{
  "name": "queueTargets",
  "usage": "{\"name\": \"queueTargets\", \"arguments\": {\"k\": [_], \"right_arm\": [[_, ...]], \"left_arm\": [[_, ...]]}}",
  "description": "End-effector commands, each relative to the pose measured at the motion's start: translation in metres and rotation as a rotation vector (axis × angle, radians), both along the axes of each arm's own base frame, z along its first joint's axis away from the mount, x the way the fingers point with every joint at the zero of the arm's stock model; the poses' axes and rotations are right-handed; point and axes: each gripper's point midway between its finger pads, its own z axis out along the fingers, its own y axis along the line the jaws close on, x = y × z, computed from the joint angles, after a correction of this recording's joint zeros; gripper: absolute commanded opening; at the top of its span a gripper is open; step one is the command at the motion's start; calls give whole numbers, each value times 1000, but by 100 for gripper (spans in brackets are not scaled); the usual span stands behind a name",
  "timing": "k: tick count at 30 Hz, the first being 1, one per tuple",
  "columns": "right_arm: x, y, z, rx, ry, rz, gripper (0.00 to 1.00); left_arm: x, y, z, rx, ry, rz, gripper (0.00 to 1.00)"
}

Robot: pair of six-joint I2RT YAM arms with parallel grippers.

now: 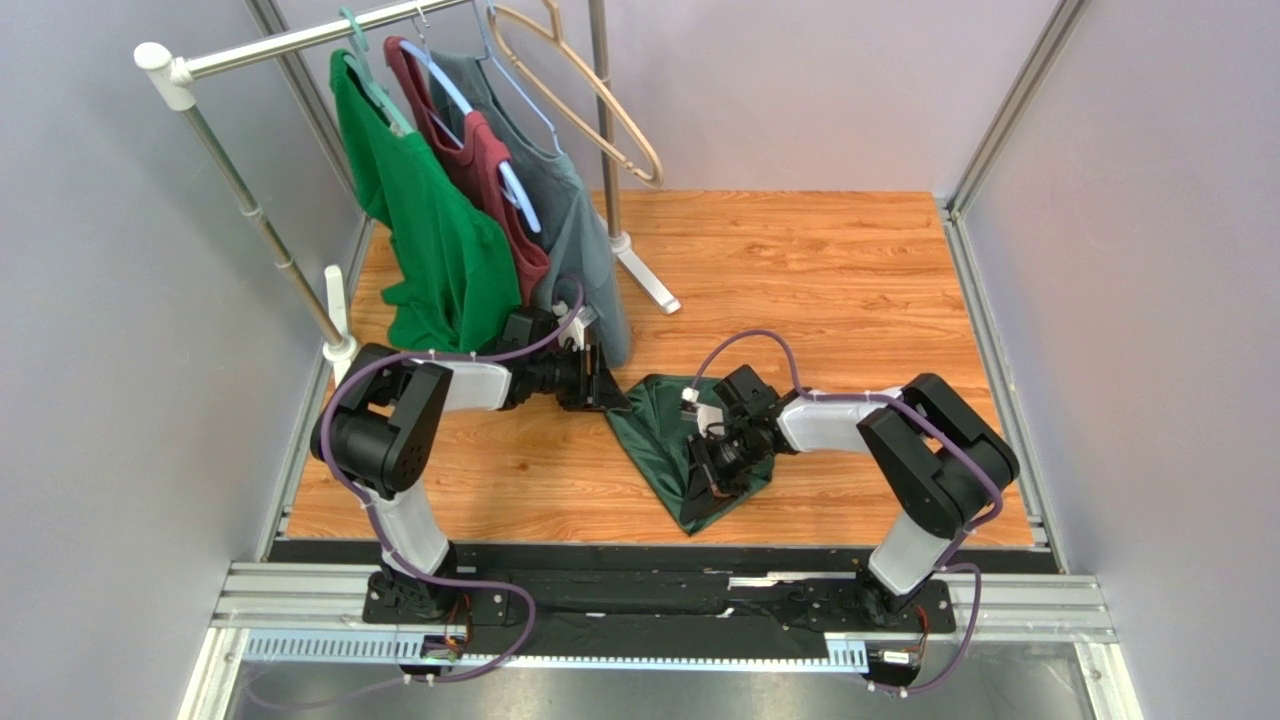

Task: Fold the napkin, place the utensils inside, and roll it up
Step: Roll the napkin with the utensil

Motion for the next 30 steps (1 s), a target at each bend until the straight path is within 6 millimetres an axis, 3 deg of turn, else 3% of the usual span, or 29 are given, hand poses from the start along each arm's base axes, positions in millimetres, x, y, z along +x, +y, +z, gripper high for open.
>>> {"name": "queueTargets", "arguments": {"k": [1,2,3,5,8,10,11,15,21,22,24,27,30], "right_arm": [[19,-19,-32,-127,-96,6,0],[20,-21,-32,-129,-97,10,0],[24,-20,-31,-131,-110,12,0],[30,-20,-30,-136,-126,17,0],[38,-18,-23,-140,-161,18,6],[40,-21,-15,-155,-174,21,12],[44,-23,-12,-171,-197,21,23],[58,-24,20,-187,-281,13,50],[78,-21,73,-227,-460,-30,64],[80,-12,82,-225,-515,-12,64],[91,-10,81,-297,-620,-12,65],[91,5,76,-379,-736,28,65],[89,16,58,-460,-796,66,65]], "left_arm": [[-8,-3,-6,0,17,-29,49],[-11,-6,-7,-3,21,-41,46],[-12,-8,-7,-5,20,-47,33],[-14,-10,-9,-3,27,-51,17],[-14,-7,-10,16,31,-37,1],[-14,-5,-9,33,29,-35,0],[-11,-5,-6,37,21,-32,0],[-12,0,-6,88,40,-33,0],[-12,1,-5,107,47,-55,0],[-12,1,-6,107,51,-57,0],[-12,1,-6,106,51,-58,0],[-11,0,-5,107,54,-57,0],[-10,0,-4,108,51,-57,0]]}}
